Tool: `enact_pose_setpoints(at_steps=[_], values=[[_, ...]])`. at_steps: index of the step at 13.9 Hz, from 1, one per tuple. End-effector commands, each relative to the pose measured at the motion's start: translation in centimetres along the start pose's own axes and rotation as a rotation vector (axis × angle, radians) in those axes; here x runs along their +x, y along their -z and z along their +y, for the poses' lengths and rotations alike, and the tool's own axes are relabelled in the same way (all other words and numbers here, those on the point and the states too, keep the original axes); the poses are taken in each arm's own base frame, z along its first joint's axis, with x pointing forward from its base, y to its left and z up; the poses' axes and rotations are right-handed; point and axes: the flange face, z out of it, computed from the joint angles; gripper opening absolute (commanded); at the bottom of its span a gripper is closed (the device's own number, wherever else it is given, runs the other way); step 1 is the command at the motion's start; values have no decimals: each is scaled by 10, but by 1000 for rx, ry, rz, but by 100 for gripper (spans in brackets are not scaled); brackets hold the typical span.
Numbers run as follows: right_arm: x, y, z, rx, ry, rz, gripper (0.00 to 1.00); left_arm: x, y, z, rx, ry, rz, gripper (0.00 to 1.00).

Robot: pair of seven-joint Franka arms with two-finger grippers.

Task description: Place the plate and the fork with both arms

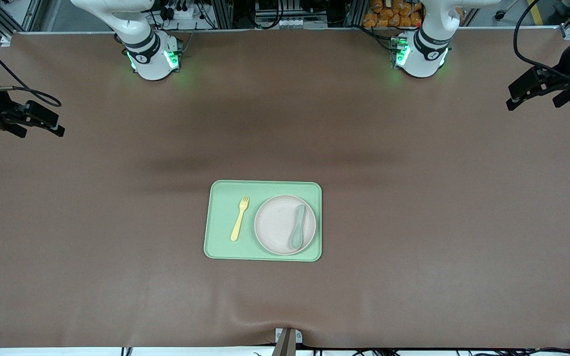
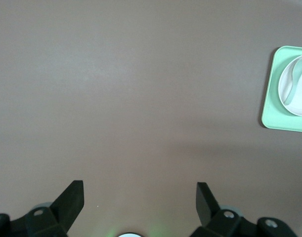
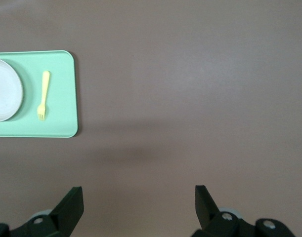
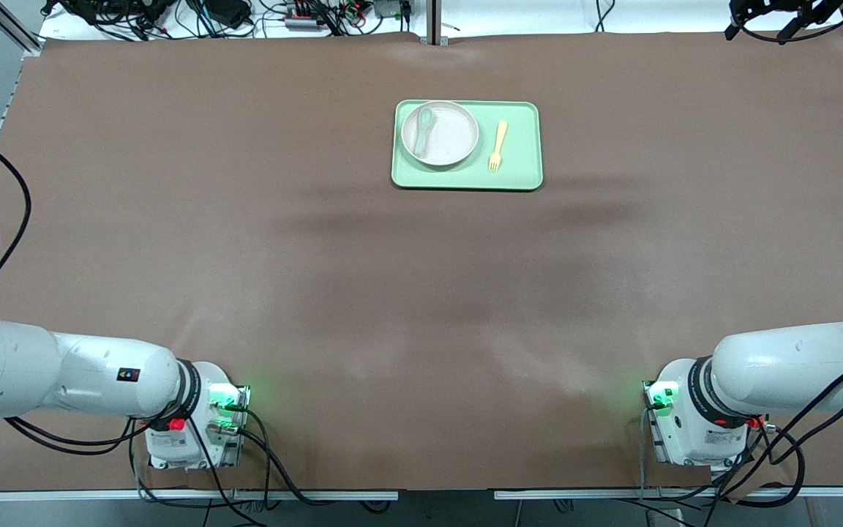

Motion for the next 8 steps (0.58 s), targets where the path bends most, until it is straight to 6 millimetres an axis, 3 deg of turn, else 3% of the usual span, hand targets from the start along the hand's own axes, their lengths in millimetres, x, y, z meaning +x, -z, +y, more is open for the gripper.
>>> enact_pose_setpoints(at_steps=[1, 5, 8], values=[[-3, -1, -3, -24, -11, 30, 100, -16, 5, 1, 21, -27, 11, 100], [28, 28, -4, -47, 25, 11, 100, -1, 15, 0, 17, -15, 33, 100], [22, 29, 0, -46, 11, -31, 100, 1, 14, 2, 19, -19, 32, 100]])
